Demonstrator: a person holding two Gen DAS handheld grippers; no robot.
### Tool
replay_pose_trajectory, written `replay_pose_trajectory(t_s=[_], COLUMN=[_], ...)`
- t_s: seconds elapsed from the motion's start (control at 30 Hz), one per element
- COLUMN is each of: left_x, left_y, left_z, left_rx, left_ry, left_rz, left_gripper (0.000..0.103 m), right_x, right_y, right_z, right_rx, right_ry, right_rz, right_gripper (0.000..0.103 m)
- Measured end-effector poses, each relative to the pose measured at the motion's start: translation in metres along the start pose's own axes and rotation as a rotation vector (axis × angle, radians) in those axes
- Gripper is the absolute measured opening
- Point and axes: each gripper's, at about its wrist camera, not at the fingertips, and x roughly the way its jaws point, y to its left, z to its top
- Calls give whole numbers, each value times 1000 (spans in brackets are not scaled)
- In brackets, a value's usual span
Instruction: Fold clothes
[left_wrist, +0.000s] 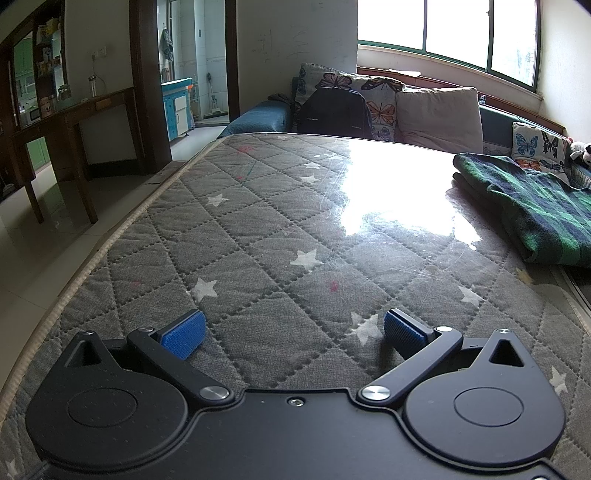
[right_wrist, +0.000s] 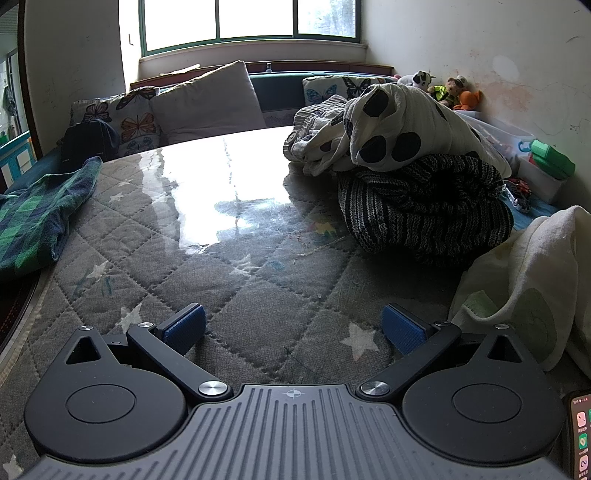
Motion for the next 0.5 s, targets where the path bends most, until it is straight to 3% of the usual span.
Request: replay_pose_trajectory(t_s=[0.5], left_x=[0], left_y=[0], left_z=[0], left_rx=[0], left_ry=[0], left_rz=[0], left_gripper=[103], right_x=[0], right_y=[-1], right_z=[0], right_rx=[0], right_ry=[0], right_rz=[0], right_gripper=[103])
